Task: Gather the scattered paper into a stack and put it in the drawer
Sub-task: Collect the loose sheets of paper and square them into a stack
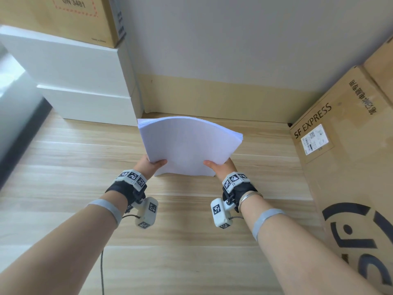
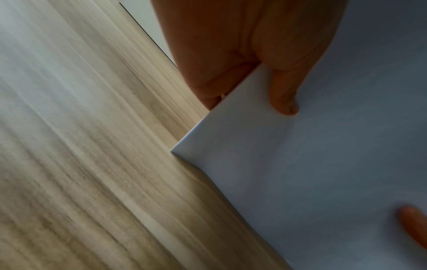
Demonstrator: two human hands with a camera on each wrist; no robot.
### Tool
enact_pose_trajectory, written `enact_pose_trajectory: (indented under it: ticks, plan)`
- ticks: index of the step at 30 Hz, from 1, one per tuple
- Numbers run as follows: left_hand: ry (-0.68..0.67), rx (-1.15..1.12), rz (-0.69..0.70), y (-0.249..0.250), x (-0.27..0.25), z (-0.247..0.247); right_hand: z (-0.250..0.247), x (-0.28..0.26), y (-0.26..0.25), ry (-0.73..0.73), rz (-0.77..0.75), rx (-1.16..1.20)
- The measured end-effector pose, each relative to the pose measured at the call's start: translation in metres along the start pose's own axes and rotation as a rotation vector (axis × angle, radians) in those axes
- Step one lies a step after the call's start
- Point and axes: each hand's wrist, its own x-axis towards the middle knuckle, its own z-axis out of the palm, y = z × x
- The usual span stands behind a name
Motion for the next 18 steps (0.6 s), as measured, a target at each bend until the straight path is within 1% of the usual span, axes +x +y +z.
enact_pose_trajectory:
  ticks: [2, 4, 8, 10, 13, 15, 18]
  plan:
    - [-0.004, 0.006, -0.029, 0.002, 0.0, 0.0, 0.0, 0.0, -0.003, 0.017, 0.011, -0.007]
    - [-0.016, -0.017, -0.068, 0.002, 0.0, -0.002, -0.002, 0.001, -0.004, 0.001, 0.024, -0.023]
    - [-0.078, -0.02, -0.173, -0.012, -0.004, -0.009, -0.003, 0.002, -0.003, -0.136, 0.022, -0.168]
    - [-0.115, -0.034, -0.234, -0.017, -0.011, -0.009, -0.001, 0.002, 0.0, -0.176, 0.036, -0.23]
    - [-0.142, -0.154, -0.336, -0.023, -0.025, -0.007, 0.001, -0.002, 0.002, -0.242, 0.081, -0.324]
    - [-0.162, -0.213, -0.352, -0.03, -0.032, -0.006, 0.003, -0.008, 0.003, -0.297, 0.12, -0.4]
    - [-0.206, -0.301, -0.324, -0.036, -0.044, -0.008, 0.008, -0.012, 0.008, -0.33, 0.17, -0.518]
